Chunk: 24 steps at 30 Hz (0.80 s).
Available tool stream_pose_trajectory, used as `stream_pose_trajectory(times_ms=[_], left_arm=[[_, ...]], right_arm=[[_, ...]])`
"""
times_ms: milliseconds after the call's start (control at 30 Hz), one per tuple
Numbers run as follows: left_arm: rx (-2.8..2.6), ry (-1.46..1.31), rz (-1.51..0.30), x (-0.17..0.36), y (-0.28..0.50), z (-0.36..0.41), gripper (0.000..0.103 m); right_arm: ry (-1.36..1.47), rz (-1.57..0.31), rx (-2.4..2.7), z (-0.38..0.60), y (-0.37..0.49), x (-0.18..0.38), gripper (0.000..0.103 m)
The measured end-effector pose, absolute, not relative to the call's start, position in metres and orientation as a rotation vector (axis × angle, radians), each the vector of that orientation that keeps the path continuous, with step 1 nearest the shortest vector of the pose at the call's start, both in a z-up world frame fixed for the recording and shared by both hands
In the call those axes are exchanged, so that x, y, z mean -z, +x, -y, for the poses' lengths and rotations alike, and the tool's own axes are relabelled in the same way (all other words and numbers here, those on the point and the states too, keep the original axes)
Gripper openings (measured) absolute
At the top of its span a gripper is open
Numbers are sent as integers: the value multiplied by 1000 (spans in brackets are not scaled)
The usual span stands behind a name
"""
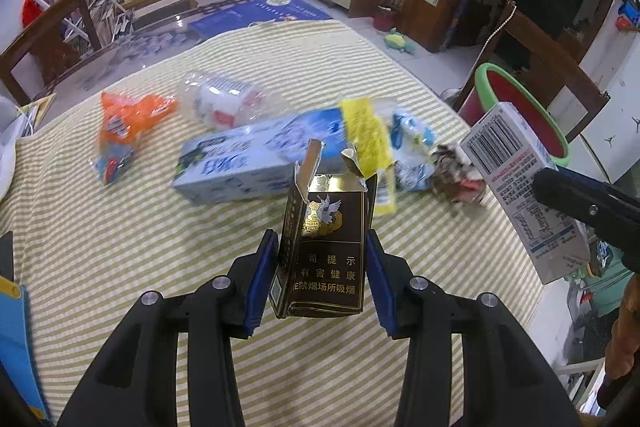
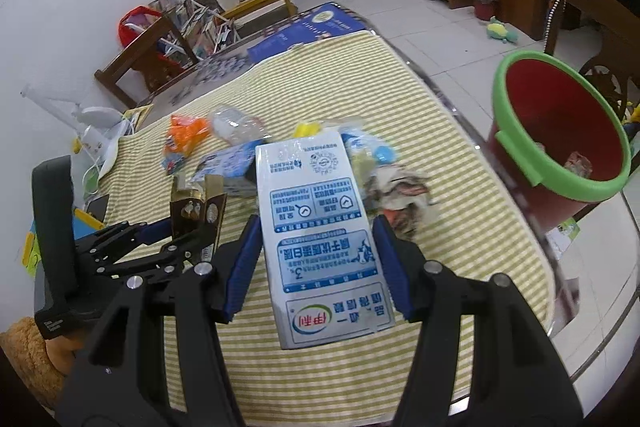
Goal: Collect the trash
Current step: 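Carry the milk carton toward the bucket while the left tool carries the cigarette box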
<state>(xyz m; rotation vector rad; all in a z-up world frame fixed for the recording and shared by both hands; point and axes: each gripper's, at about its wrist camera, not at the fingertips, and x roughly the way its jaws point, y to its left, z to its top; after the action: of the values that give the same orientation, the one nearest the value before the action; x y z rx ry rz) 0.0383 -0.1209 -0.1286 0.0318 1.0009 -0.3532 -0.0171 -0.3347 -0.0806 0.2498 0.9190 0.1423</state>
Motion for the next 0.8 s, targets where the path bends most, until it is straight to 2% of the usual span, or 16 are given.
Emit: stream_pose_trajectory(times_ms=[800], left_arm=[[213,-15,-961,102,63,223,41]], right_arm=[[245,-911,-302,435,36,68,55]])
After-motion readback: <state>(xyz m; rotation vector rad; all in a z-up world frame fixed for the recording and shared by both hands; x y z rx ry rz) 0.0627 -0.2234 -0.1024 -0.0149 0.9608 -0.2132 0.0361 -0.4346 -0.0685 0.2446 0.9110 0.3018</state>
